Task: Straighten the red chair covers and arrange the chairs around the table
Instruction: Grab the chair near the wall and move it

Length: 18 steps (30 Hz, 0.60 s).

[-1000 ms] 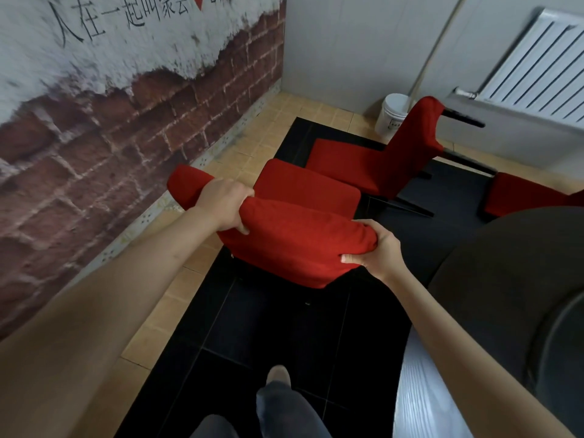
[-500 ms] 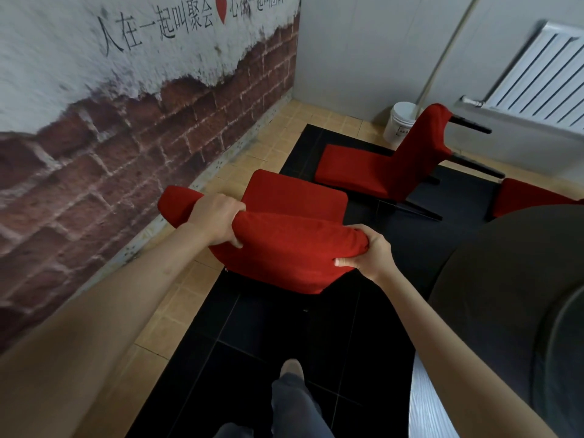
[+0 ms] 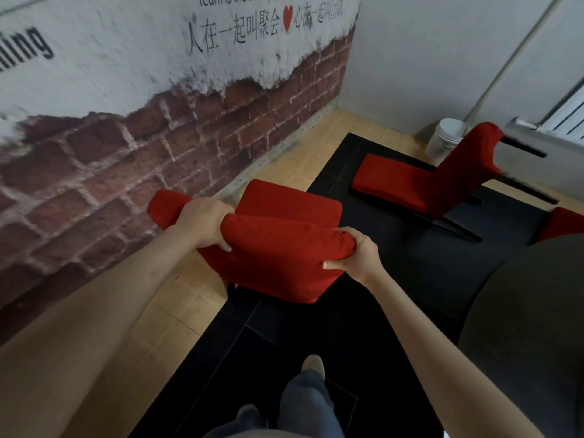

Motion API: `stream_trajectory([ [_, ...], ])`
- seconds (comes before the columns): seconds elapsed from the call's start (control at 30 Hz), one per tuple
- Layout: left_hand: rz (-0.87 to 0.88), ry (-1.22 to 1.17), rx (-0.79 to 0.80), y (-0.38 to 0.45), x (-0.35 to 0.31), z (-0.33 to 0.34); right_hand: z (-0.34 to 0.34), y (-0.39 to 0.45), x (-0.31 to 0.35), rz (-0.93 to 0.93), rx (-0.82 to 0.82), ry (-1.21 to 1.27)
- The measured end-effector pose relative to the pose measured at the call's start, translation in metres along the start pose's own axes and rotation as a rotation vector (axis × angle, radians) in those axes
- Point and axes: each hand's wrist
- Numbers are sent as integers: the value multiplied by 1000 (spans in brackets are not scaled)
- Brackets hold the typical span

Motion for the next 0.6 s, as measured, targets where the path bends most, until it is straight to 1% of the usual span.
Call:
stream_trajectory([
  [0.2, -48, 14, -20, -24, 38, 0, 33, 1, 21, -16, 34, -4],
  [0.37, -73, 1, -27, -32, 57, -4, 50, 7, 36, -15, 32, 3],
  [0.6, -26, 59, -22, -26, 62, -8, 56, 8, 38, 10, 6, -2],
])
Point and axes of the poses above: each hand's wrist, its own y-axis towards the middle knuckle, its own z-axis out of the palm, x = y × z, and after that the axes turned 6 degrees about -z, right-handed
